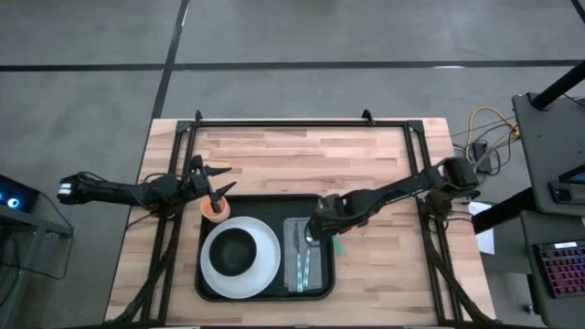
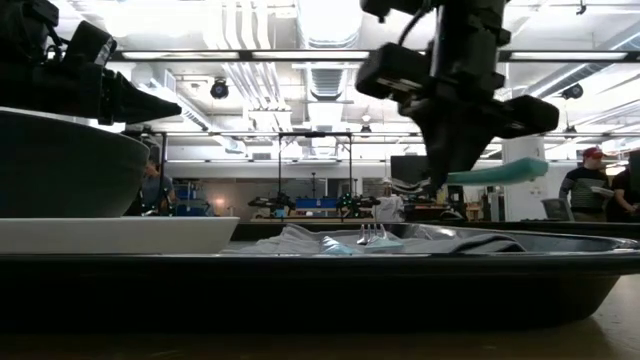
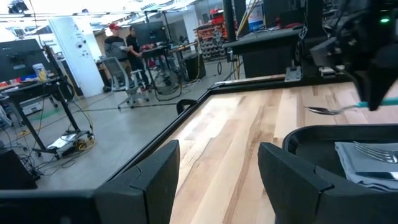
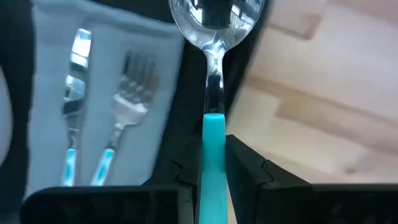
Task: Set up tray
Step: Put the green spoon on the gray napkin to the left of the green patterned fork
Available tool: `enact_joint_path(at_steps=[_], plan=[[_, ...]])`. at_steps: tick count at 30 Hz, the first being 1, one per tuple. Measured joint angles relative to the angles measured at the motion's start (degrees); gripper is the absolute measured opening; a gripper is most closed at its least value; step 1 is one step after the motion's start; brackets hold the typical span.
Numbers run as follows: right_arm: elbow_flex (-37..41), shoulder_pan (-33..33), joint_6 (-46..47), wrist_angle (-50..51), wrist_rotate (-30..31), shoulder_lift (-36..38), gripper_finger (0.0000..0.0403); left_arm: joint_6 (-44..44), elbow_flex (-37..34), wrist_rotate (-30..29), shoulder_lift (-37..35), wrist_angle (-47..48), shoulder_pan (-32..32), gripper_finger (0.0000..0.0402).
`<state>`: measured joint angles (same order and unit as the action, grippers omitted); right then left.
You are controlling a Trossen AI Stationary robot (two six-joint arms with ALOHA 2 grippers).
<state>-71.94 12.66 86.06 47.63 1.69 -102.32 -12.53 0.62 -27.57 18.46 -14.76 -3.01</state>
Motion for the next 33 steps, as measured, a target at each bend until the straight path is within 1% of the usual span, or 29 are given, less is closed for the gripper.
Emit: enact_joint_path(at_steps=[4,8,14,20,25,30,33], plan=[[-5.5,1.4,2.5,0.2,0.0,-4.9,0.0042,0.0,0.0,0.0,0.0,0.0,0.0,0.0198],[-12.8,2.5,3.9,1.2,0.0,-10.3,0.0042,0.0,0.0,0.0,0.0,0.0,0.0,0.0198],[-26.0,4.2,6.7,7.5,-0.1,-19.7,0.0042,0.0,0.0,0.0,0.0,0.0,0.0,0.0198],[-39.1,5.8,10.4,11.4,0.2,-28.0,0.0042,0.0,0.0,0.0,-0.1,0.0,0.0,0.0198],[-49.7,6.8,14.2,18.9,0.9,-34.3,0.0042,0.0,0.0,0.0,0.0,0.0,0.0,0.0198],[-58.2,7.4,17.1,24.6,1.1,-39.0,0.0042,0.0,0.0,0.0,0.0,0.0,0.0,0.0198],[-61.5,7.4,18.5,26.1,1.3,-40.5,0.0042,0.0,0.0,0.0,0.0,0.0,0.0,0.0198]])
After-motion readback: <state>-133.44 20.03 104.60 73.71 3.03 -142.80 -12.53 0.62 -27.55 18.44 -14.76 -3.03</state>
